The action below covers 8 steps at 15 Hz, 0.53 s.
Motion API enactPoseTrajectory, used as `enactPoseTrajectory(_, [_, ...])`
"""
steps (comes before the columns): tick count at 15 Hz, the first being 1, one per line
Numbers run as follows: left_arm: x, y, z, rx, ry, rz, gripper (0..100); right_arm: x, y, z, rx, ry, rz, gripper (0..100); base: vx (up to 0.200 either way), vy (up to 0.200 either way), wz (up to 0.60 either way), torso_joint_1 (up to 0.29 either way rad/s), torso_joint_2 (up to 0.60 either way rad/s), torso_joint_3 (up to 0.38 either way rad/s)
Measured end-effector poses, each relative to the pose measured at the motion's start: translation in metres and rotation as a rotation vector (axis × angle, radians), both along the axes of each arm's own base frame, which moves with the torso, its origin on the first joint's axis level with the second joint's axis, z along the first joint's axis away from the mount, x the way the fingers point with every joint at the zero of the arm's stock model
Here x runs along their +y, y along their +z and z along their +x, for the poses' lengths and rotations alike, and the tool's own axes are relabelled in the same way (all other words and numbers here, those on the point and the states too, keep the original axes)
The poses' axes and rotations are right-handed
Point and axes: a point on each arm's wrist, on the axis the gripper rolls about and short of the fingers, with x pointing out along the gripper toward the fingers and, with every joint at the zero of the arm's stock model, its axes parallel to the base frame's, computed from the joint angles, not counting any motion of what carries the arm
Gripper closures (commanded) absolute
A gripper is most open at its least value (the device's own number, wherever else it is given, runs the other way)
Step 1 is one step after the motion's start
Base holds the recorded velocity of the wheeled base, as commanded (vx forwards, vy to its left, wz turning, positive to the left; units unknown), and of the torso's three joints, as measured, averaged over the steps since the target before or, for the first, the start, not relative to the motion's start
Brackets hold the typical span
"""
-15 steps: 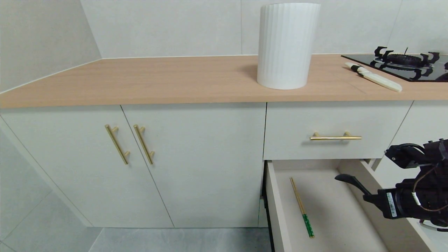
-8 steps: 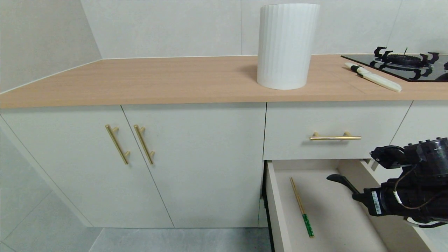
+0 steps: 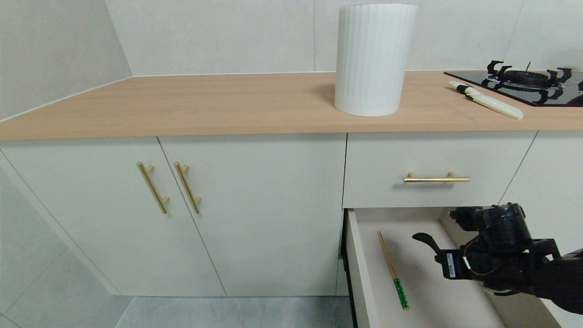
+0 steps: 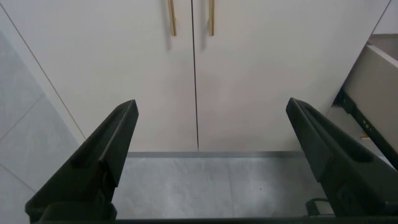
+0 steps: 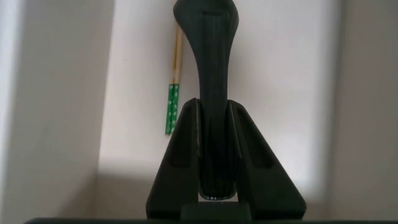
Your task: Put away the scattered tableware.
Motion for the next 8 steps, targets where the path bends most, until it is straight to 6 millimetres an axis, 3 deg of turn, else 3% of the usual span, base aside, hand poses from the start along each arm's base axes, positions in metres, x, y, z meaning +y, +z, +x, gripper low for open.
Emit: enactPoseTrajectory(8, [0.0,0.0,0.0,0.0,0.0,0.0,0,0.004,-0.065,0.022,0.005,-0.071,-0.067,100,0.0,0.0,0.0,0.0,0.0,0.0])
